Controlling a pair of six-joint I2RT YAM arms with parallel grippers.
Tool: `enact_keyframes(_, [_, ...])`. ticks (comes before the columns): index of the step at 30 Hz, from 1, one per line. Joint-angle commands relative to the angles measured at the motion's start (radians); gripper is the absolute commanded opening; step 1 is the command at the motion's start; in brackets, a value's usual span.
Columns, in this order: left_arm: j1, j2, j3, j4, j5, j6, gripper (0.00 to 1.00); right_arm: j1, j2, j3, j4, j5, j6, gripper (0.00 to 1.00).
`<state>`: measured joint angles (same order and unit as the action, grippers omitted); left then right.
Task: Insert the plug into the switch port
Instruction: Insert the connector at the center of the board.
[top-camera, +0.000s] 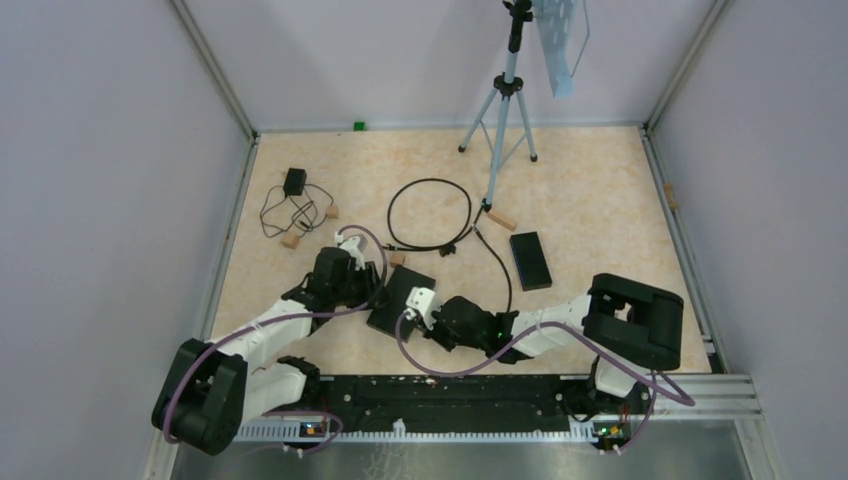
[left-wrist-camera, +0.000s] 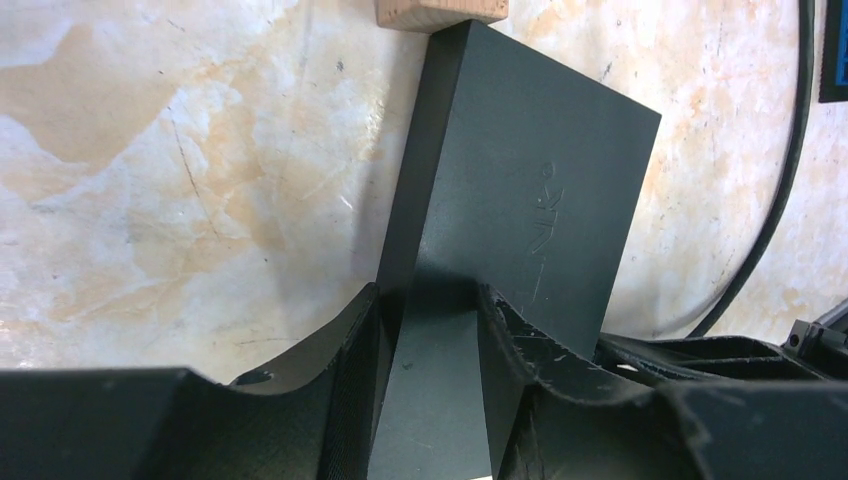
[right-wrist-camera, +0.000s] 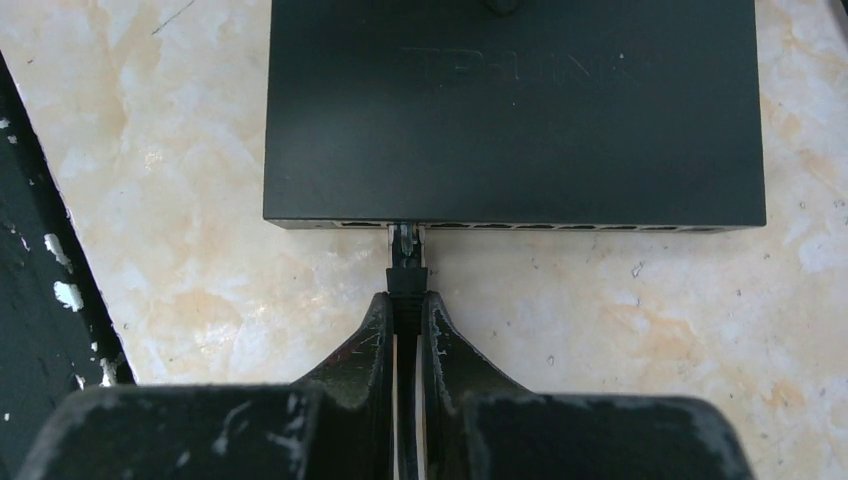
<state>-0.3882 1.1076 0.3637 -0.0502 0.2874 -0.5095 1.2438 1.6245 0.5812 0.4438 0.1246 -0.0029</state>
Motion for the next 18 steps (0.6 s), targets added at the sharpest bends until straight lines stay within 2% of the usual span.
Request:
enact_keyframes(1, [-0.052, -0.001, -0.045, -0.038, 0.127, -0.028, 0.42, 0.007, 0.046, 0.068, 0.197, -0.012, -0.056, 0.00])
enact_keyframes(7, [-0.100, -0.021, -0.071, -0.034, 0.117, -0.075, 0.42, -0.006, 0.050, 0.144, 0.123, 0.042, -0.023, 0.00])
enact_keyframes(11, [-0.141, -0.100, -0.146, -0.044, 0.117, -0.147, 0.41, -0.011, 0.026, 0.152, 0.105, 0.106, 0.051, 0.00])
enact_keyframes(18, [-0.180, -0.211, -0.236, -0.014, 0.140, -0.208, 0.44, -0.012, 0.043, 0.138, 0.188, 0.023, 0.041, 0.00])
